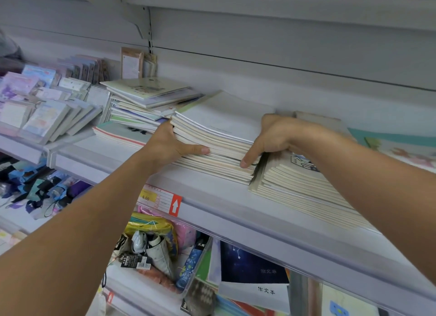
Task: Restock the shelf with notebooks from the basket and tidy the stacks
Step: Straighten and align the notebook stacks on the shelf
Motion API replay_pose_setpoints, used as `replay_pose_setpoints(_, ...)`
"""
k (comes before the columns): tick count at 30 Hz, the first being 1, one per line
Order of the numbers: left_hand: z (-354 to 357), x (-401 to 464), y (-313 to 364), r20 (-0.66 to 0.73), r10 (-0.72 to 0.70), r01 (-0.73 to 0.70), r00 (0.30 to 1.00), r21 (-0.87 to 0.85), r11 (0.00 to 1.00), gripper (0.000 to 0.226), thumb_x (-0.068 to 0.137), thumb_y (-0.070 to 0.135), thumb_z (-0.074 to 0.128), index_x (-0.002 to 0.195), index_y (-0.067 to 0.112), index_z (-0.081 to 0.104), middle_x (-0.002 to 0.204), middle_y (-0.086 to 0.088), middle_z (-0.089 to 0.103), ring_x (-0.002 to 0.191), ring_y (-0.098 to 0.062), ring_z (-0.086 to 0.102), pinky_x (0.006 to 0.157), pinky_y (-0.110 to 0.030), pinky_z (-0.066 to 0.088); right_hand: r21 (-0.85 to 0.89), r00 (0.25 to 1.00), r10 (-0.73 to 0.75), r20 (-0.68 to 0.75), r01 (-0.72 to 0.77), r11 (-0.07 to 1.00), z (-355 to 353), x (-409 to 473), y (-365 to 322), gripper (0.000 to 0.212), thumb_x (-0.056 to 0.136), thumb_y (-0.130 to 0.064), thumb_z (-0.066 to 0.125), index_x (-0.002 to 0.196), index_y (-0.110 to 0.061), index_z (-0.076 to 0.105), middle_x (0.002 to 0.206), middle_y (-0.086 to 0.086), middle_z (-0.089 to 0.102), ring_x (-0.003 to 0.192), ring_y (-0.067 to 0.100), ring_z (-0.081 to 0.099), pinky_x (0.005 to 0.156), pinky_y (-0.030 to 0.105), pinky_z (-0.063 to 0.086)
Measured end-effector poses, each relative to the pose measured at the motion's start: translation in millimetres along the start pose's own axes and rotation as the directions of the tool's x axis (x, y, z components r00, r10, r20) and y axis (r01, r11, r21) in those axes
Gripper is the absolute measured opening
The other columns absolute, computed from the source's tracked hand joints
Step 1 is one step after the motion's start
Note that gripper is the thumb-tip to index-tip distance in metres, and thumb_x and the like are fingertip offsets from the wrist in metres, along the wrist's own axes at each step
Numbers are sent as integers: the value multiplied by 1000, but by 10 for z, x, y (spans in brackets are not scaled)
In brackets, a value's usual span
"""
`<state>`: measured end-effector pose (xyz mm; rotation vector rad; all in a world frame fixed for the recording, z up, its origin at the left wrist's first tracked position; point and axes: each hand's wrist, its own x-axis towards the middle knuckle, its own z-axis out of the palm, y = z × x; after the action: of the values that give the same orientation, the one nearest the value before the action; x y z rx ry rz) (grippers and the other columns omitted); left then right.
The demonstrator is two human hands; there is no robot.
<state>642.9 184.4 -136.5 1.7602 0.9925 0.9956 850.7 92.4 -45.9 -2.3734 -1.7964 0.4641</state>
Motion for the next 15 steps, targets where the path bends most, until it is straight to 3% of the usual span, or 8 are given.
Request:
replay_pose_setpoints(3,-4,6,-9,-38,-27,27,999,-12,1000,54,50,27,93,98,18,68,92,7,76,88,-8,71,83,-25,53,9,996,-38,-81,39,999,94,34,91,91,44,-45,96,111,-13,43,101,-2,52,95,22,54,76,33,49)
replay_pose_setpoints(6,-11,-3,4,-65,-21,20,998,-21,1000,40,56,19,91,88,20,68,84,8,76,80,-4,71,73,-17,53,31,986,-79,-144,84,996,154,69,116,89,41,-46,96,107,-15,46,100,-2,55,92,20,55,76,35,51)
replay_pose_setpoints(10,-20,-33,17,-58,0,0,998,-2,1000,35,61,18,90,88,21,68,84,10,76,77,1,70,65,-8,52,76,981,-84,-176,98,992,174,101,123,81,45,-43,96,103,-15,47,97,0,56,86,18,54,61,31,44)
replay_pose_setpoints(12,-17,-36,15,-50,1,0,999,10,1000,37,61,23,89,91,21,68,87,10,75,79,1,70,69,-11,51,57,980,-87,-178,99,993,172,80,120,78,50,-44,95,104,-15,46,97,0,55,84,18,54,58,31,41)
replay_pose_setpoints(15,-8,-46,23,-50,-18,19,999,17,1000,45,59,28,90,98,20,69,94,9,75,87,-2,70,79,-17,52,-58,985,-90,-146,82,995,141,43,113,76,58,-52,89,109,-12,50,103,2,58,92,22,55,71,31,45)
